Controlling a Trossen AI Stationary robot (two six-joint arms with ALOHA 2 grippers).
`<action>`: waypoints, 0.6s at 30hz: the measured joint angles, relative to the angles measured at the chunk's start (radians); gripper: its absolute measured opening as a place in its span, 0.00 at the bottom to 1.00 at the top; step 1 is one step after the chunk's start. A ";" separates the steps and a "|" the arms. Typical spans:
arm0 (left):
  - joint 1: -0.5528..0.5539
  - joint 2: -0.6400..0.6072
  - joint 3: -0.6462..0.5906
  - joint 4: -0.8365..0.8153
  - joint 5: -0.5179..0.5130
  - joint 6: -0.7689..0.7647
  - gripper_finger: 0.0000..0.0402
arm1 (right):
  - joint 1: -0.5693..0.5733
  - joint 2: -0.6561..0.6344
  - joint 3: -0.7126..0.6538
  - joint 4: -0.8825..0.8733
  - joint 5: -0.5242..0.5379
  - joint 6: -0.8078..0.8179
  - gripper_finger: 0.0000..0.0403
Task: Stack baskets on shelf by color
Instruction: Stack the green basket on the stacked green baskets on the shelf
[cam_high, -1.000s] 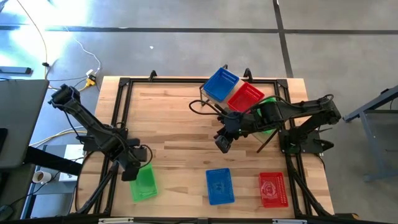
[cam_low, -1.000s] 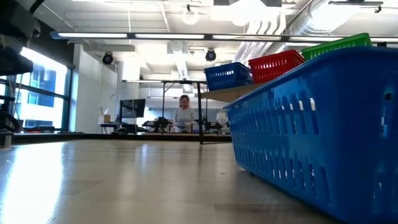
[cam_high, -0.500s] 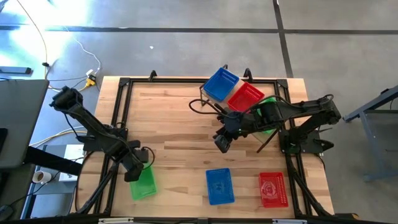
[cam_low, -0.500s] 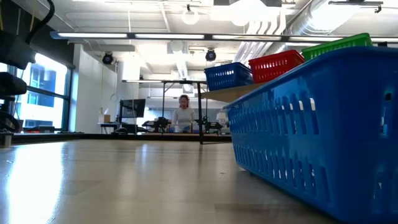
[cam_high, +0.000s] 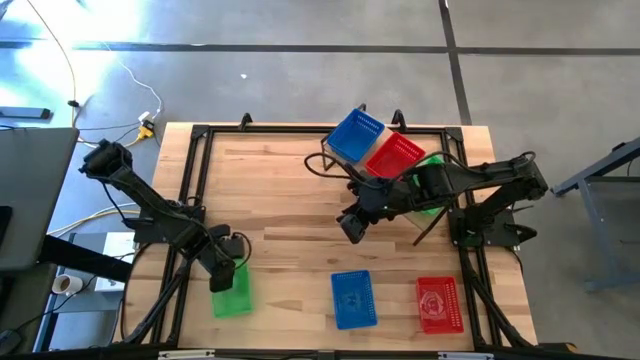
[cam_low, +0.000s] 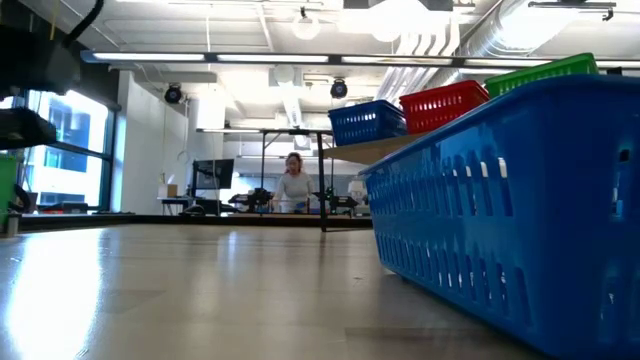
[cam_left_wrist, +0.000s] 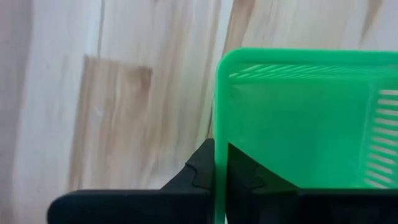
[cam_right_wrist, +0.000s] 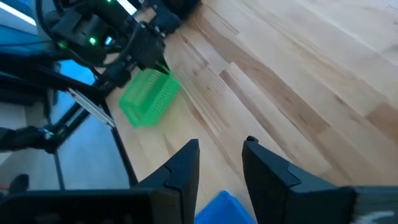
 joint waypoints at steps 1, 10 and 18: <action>0.010 0.000 0.008 0.000 -0.008 0.010 0.01 | 0.000 0.002 0.000 0.010 0.000 0.006 0.27; 0.156 0.000 0.138 -0.048 -0.125 0.139 0.00 | -0.002 0.011 0.000 0.019 0.000 0.009 0.27; 0.301 0.000 0.279 -0.072 -0.279 0.267 0.00 | -0.002 0.016 0.000 0.014 0.023 -0.010 0.35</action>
